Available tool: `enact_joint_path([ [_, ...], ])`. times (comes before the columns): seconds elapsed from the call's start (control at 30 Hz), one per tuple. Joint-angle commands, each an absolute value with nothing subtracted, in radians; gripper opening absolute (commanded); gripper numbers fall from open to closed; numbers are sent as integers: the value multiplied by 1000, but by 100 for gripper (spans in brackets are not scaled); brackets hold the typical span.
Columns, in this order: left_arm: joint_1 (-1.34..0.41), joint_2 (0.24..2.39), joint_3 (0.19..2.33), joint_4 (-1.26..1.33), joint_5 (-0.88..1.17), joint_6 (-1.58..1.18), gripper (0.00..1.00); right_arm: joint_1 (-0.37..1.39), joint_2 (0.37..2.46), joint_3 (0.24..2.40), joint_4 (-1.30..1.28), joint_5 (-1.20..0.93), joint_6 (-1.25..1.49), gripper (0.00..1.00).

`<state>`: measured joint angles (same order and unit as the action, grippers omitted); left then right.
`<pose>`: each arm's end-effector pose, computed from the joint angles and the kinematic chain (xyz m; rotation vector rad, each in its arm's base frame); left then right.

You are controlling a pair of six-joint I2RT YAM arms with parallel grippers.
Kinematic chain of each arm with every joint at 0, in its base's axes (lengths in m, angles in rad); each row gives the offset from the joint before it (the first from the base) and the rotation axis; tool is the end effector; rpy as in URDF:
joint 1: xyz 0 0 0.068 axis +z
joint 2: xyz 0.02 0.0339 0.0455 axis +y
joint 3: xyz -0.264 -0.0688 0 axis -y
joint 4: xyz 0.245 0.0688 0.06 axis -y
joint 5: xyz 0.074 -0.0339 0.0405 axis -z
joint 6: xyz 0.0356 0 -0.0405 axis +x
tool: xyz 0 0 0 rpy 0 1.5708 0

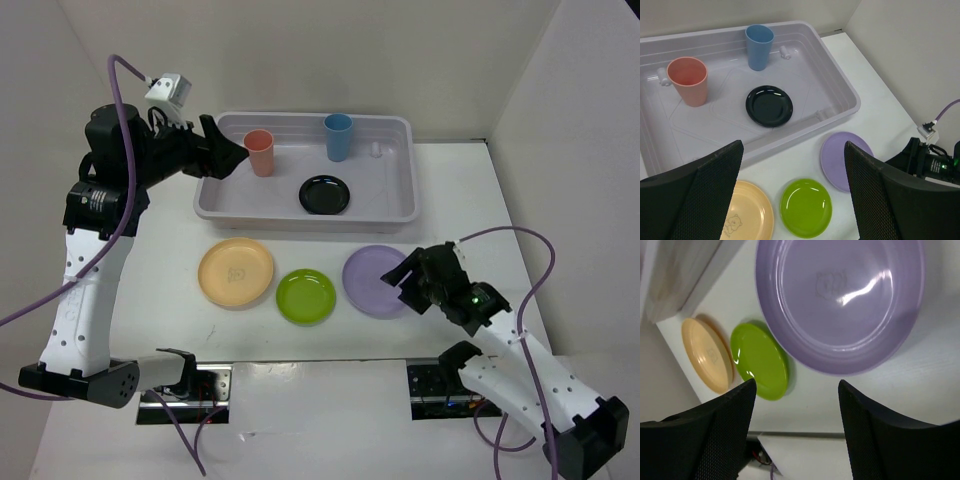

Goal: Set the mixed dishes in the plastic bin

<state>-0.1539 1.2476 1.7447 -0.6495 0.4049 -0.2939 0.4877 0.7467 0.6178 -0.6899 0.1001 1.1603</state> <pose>0.2235 -0.0489 0.5172 0.1832 1.7489 -0.6766 0.1357 0.0679 0.2409 0.8670 2.3312 0.6358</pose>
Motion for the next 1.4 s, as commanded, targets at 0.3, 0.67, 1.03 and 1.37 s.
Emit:
enact_joint_path([
  [0.3, -158, 1232, 1732, -589, 443, -305, 88, 581, 718, 448, -686, 71, 1350, 73],
  [0.67, -158, 1232, 1732, -589, 443, -305, 88, 604, 880, 411, -542, 150, 1388, 70],
  [1.03, -158, 1232, 1723, -589, 433, -305, 88, 652, 1195, 555, -492, 244, 1394, 45],
  [1.37, -167, 1223, 1723, -589, 422, -295, 88, 696, 1187, 577, -555, 267, 1442, 13],
])
